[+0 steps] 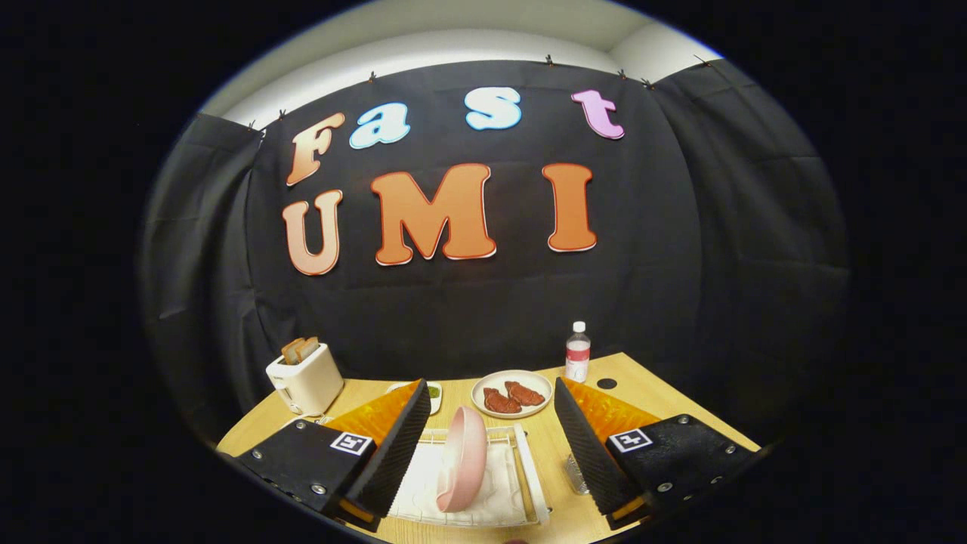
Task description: Take the plate from the dish rack, then take the spoon from the basket and place it into the plate.
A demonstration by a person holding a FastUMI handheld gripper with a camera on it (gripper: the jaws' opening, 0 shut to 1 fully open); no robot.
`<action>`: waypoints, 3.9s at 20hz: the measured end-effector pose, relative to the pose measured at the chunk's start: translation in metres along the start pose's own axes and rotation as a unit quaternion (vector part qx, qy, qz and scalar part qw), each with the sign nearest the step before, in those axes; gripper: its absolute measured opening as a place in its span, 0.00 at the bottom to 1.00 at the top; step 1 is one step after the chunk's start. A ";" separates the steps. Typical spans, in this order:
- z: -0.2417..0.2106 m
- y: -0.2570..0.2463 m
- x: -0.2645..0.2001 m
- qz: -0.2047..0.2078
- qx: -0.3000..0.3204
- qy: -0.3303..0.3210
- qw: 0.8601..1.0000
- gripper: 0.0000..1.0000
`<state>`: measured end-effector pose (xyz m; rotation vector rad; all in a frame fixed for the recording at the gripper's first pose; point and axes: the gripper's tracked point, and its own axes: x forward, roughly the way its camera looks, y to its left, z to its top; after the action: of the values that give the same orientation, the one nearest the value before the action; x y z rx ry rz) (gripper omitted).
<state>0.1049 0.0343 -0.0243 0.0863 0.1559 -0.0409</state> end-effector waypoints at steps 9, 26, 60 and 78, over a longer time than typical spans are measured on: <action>-0.068 0.015 0.044 -0.001 -0.031 0.070 0.997 0.98; -0.092 0.000 0.067 -0.108 -0.073 0.134 0.982 0.17; -0.160 0.001 -0.131 -0.046 0.080 0.178 0.980 0.16; -0.271 0.004 -0.139 -0.039 0.159 0.274 0.948 0.20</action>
<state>-0.0735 0.0667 -0.2691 0.4160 0.7100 -0.1216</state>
